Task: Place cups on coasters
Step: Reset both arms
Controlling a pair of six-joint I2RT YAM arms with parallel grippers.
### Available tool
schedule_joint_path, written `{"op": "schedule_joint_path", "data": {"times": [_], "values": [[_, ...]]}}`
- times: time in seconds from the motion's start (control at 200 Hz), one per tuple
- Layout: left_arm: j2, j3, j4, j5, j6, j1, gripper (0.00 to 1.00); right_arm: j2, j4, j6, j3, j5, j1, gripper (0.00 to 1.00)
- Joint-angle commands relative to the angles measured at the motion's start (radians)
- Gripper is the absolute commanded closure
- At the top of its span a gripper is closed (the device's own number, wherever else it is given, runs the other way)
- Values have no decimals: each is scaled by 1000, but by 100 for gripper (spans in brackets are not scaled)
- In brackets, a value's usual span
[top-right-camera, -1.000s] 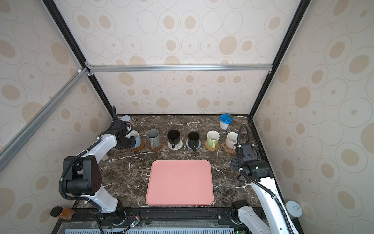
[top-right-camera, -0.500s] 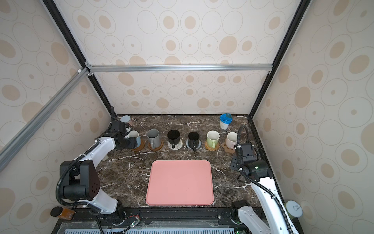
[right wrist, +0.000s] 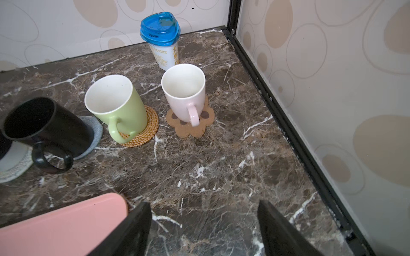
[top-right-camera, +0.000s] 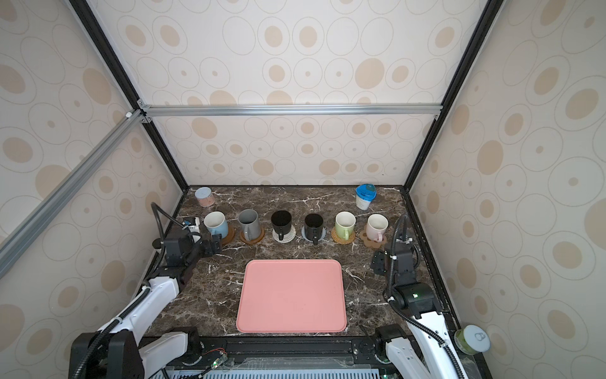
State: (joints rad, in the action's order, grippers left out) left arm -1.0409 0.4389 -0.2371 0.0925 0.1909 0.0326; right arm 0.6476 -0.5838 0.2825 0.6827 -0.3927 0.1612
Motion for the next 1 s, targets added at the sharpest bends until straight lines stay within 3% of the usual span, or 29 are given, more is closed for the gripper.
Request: {"op": "schedule_joint_path", "data": {"times": [0.0,0.025,0.155,0.325,0.48,0.525,0.635,0.91,0.995], "values": [[76,-156,-409,-39,23,5,0,-3,231,-113,-89,-61,-8,6],[88,-190,-454,-57,30,6,0,1,279,-137,-116,-63,-8,0],[87,-291,-570,-102,14,6,0,33,590,-245,-288,-77,-8,0],[-38,-364,-737,-146,-5,6,0,193,862,-238,-386,-72,-7,0],[-169,-334,-878,-90,-27,5,0,439,1089,-238,-416,-107,-10,0],[-211,-309,-890,-68,-48,6,0,467,1059,-223,-383,-88,-18,0],[-293,-251,-897,-20,-86,6,0,568,1193,-235,-369,-69,-41,0],[-395,-164,-889,28,-145,4,0,721,1293,-245,-300,15,-60,0],[-440,-192,-993,35,-165,4,0,834,1525,-220,-353,42,-90,0]]}}
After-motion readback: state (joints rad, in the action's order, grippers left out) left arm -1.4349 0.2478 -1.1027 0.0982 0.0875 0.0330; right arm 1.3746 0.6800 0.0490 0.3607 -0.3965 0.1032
